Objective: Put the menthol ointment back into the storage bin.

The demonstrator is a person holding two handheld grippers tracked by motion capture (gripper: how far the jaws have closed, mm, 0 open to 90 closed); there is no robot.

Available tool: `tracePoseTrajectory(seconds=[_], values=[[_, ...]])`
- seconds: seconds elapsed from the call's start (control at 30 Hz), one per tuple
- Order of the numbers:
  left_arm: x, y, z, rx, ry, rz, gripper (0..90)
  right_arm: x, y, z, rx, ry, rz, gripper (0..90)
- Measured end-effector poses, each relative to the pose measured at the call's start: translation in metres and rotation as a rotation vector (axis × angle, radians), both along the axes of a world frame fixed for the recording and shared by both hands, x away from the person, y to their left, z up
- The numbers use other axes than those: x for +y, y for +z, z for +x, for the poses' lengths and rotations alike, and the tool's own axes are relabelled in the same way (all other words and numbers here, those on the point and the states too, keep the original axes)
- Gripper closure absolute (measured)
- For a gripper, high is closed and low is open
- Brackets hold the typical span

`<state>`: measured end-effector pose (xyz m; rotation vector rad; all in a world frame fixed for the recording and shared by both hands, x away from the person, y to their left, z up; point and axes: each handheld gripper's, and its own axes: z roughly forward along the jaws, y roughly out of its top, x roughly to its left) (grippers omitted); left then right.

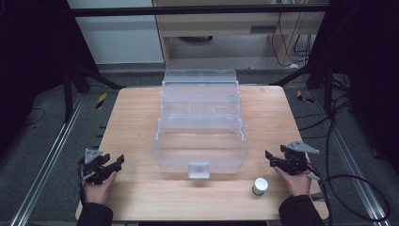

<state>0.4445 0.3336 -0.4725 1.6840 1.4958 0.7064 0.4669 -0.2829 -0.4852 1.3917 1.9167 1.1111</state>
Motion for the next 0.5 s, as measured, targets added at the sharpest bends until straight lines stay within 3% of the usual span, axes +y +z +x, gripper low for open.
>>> tracePoseTrajectory(seconds=[0.13, 0.33, 0.37, 0.4, 0.5], values=[[-0.001, 0.0, 0.0, 0.002, -0.009, 0.003, 40.0, -0.001, 0.002, -0.004, -0.019, 0.02, -0.025, 29.5], [-0.002, 0.0, 0.0, 0.007, -0.017, 0.02, 42.9, 0.002, 0.008, -0.006, -0.006, 0.052, -0.035, 30.7], [-0.002, 0.0, 0.0, 0.012, -0.019, 0.029, 42.9, 0.003, 0.009, -0.006, -0.003, 0.059, -0.043, 30.9], [-0.003, -0.001, 0.001, 0.016, -0.018, 0.038, 43.0, 0.004, 0.016, -0.007, -0.009, 0.066, -0.081, 31.9], [-0.003, -0.003, 0.002, 0.028, -0.02, 0.046, 42.8, 0.005, 0.024, -0.008, -0.011, 0.089, -0.067, 32.0]])
